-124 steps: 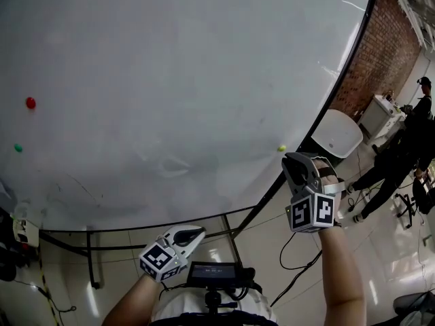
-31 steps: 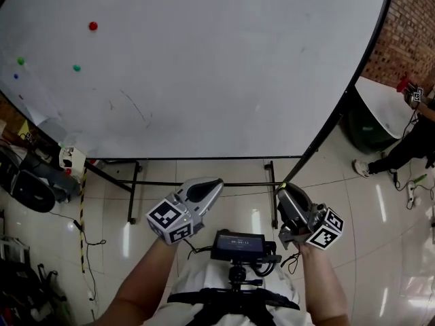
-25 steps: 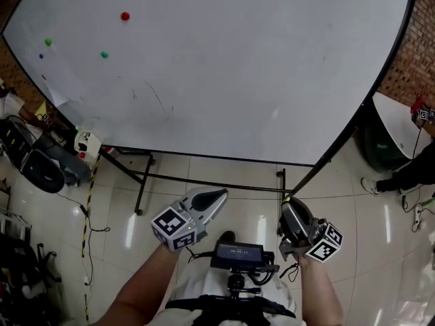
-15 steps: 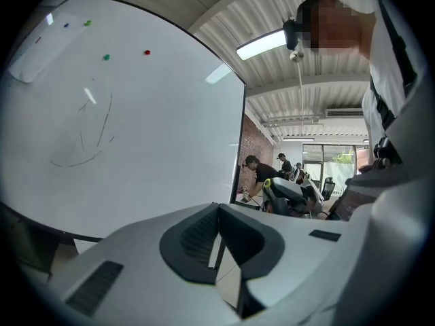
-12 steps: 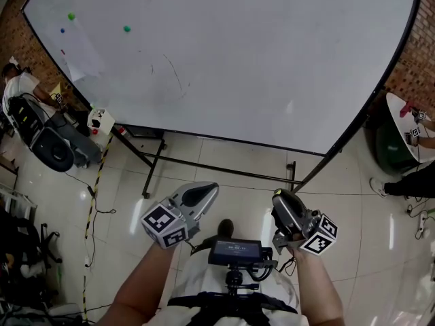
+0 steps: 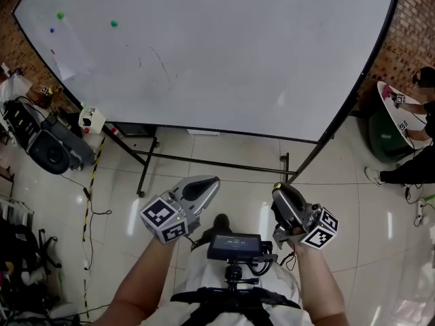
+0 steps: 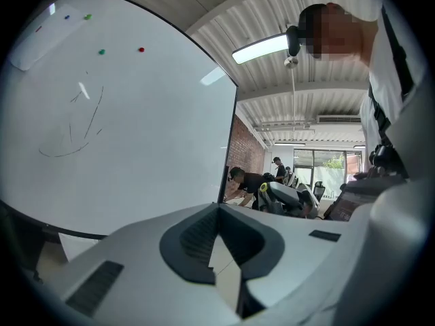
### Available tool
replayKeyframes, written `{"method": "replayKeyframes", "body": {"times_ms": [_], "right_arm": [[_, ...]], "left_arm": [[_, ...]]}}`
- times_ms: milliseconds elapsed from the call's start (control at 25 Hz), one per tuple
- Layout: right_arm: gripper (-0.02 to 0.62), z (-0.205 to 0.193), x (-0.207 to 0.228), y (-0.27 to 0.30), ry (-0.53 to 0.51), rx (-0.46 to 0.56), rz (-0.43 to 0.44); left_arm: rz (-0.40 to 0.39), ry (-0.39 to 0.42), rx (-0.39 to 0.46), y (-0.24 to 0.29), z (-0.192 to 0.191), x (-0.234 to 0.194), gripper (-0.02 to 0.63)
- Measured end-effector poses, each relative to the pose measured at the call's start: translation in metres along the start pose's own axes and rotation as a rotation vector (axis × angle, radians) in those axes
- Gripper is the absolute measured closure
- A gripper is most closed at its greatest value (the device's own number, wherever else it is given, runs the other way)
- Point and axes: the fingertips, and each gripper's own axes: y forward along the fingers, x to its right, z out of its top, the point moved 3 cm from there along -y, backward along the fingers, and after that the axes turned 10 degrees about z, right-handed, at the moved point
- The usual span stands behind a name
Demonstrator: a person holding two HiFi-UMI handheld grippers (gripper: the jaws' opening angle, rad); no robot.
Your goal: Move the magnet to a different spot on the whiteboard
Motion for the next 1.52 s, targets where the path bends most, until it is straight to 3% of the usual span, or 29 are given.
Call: {"method": "replayKeyframes", "body": {"times_ms": [960, 1520], "right_arm": [[0.506, 0.025, -0.008, -0.017, -0.03, 0.022, -0.007], [0.506, 0.058, -0.01, -0.041, -0.084, 0.077, -0.064]], "left_arm": [[-0.018, 0.03, -0.008, 0.025, 0.013, 0.026, 0.571], [-0.094, 0.095, -0.041, 0.062, 0.033, 0.047, 0.571]]}}
